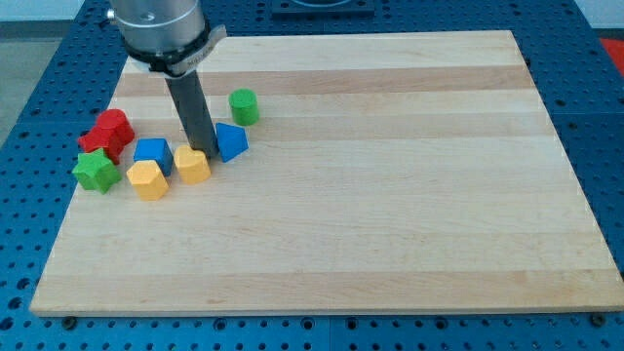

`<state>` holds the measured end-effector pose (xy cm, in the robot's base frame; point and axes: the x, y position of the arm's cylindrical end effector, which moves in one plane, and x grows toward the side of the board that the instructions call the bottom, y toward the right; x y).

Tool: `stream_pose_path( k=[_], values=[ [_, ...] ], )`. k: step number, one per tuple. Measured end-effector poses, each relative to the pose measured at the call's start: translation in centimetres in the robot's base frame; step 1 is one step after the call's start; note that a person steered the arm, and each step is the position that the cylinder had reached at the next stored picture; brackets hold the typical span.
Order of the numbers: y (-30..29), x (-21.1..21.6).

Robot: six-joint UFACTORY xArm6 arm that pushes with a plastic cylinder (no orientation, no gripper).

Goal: Nudge blue triangle right a bit

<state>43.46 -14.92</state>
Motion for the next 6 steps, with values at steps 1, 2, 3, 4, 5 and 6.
stream_pose_path(
  k=[1,2,3,4,5,6],
  values=[
    [0.0,2.3],
    [0.0,2.0],
    [0.0,-0.5],
    [0.0,-2.5],
    [0.0,-2.7],
    [-1.2,-2.8]
  ],
)
